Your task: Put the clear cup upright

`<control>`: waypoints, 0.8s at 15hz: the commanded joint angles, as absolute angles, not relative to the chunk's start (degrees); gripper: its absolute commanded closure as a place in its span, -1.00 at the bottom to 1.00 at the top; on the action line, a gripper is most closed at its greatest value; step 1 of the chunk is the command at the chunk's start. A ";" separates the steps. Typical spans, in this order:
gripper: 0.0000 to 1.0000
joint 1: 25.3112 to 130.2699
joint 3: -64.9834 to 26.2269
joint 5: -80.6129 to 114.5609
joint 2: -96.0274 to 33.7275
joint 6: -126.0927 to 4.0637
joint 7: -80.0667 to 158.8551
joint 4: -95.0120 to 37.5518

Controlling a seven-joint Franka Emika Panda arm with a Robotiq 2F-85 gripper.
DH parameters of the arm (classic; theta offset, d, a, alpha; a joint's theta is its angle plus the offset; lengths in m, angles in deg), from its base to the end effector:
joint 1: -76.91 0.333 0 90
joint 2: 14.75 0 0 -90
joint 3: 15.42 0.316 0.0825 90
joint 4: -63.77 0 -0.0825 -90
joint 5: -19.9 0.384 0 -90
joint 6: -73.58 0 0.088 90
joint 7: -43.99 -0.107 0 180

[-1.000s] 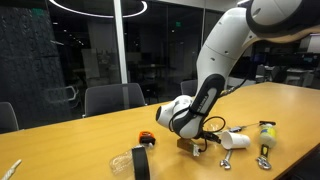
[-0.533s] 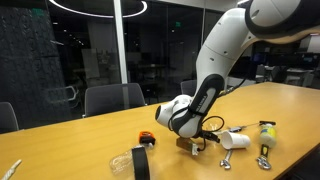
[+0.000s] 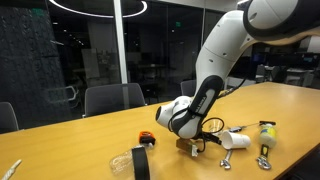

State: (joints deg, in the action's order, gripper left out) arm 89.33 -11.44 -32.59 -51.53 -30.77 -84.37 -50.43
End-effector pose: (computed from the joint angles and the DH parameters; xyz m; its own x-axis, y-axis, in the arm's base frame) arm 0.5203 0.0872 0.1171 0.3331 -0.5626 0.7567 -0.9257 -0.0424 0.3760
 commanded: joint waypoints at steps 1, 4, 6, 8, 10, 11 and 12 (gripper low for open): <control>-1.00 89.86 -11.82 -31.76 -49.15 -29.35 -84.00 -49.79; -1.00 89.90 -11.24 -32.03 -43.07 -26.80 -80.57 -51.30; -1.00 89.50 -10.26 -31.84 -37.77 -25.72 -75.45 -52.79; -1.00 89.27 -9.10 -31.59 -32.42 -25.41 -69.81 -54.17; -1.00 88.85 -7.65 -30.61 -26.07 -27.22 -63.28 -56.66; -1.00 88.58 -6.95 -29.81 -22.55 -29.01 -60.16 -58.46; -1.00 88.55 -6.40 -28.92 -19.12 -30.75 -58.02 -60.54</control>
